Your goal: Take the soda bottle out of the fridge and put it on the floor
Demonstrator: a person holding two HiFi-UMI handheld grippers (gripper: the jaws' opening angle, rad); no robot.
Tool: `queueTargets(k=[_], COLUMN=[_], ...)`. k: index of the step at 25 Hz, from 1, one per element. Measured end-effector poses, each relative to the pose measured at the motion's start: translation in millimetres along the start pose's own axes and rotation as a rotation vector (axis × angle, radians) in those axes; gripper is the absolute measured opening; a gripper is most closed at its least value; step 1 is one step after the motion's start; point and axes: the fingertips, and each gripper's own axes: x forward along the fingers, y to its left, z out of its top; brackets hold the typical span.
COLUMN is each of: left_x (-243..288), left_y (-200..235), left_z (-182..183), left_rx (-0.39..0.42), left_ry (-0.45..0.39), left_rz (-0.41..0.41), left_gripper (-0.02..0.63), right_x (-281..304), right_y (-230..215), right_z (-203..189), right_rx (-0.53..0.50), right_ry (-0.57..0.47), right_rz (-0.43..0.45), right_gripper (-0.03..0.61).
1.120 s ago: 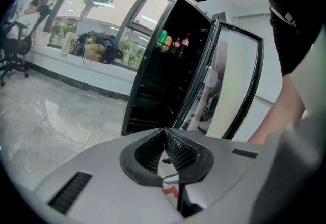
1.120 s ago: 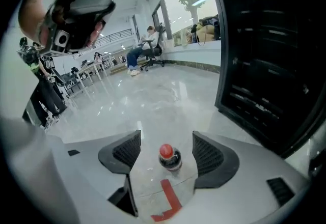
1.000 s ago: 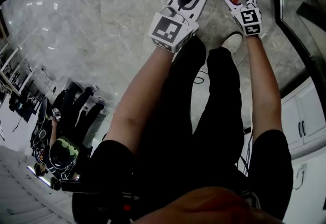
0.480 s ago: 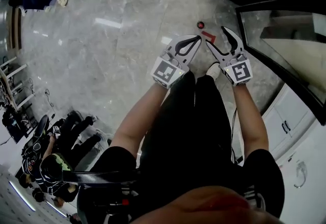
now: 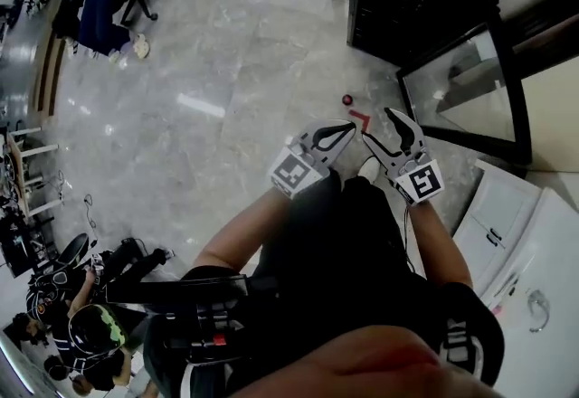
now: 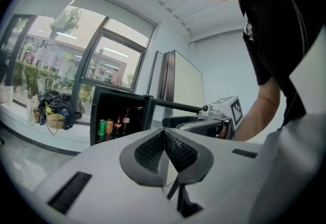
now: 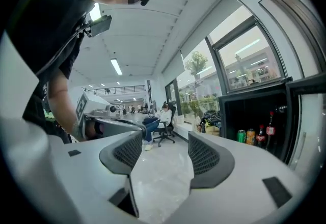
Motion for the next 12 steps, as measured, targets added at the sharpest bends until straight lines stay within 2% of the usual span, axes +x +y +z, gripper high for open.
queueTargets(k=[3, 9, 10, 12], left_x=[-13, -40, -42, -46], left_y=[-27, -58, -60, -60], left_z=[30, 78, 83, 90], left_rx=[0.011, 0.046, 0.056, 0.062], left_ry=[-0.01, -0.032, -0.034, -0.038], left_rz=[-0.047, -0.09, -0.089, -0.081], left_gripper=[0.005, 0.005, 0.005, 0.005], right_x=[-15, -39, -41, -43], right_y=[25, 59, 62, 66], right_z=[40, 105, 112, 118], right_rx=[-0.003, -0.008, -0.018, -0.052], right_ry=[-0.027, -0.104, -0.109, -0.081], right_rz=[0.024, 0.057, 0.057, 0.046], right_gripper=[0.269, 0.05, 0.024, 0.012])
